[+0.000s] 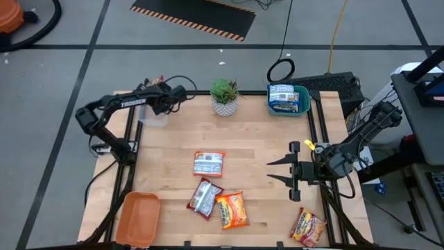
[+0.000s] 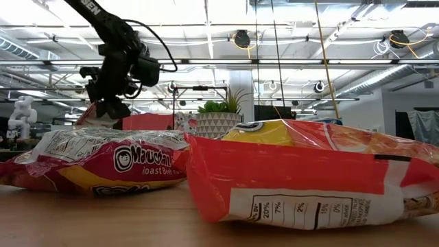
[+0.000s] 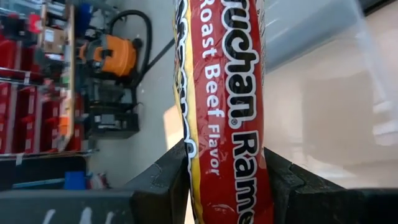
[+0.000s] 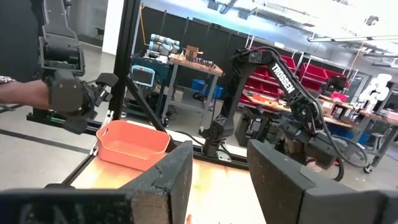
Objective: Sort Maruchan noodles
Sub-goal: Put the top red noodle pack into the transparent bin, then put the left red noodle pack into the transparent bin
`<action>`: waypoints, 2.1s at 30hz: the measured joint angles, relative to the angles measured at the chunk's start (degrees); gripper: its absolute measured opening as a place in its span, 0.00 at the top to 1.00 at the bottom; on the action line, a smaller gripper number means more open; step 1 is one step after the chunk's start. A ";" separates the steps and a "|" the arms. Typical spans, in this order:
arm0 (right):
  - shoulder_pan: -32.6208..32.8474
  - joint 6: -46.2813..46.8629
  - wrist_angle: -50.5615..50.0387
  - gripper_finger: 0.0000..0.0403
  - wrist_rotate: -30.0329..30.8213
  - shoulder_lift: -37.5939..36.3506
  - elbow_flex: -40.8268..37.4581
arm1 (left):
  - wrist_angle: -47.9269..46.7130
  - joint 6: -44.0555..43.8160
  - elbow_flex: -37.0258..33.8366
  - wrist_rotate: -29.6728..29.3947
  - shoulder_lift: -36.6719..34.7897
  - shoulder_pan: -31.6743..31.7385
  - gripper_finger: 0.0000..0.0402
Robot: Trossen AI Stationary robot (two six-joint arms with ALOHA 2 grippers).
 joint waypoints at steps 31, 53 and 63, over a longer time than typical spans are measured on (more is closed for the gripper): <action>0.00 -2.75 -0.02 0.64 0.04 0.00 0.00 | -1.52 -4.74 0.00 4.15 7.61 -3.34 0.32; 0.00 -2.75 -0.02 0.64 0.07 0.00 0.00 | 2.18 -7.21 0.04 13.89 -15.31 -25.44 0.31; -0.05 1.71 0.41 0.64 0.72 0.02 0.00 | 5.10 -8.99 0.04 13.98 -16.92 -40.94 0.31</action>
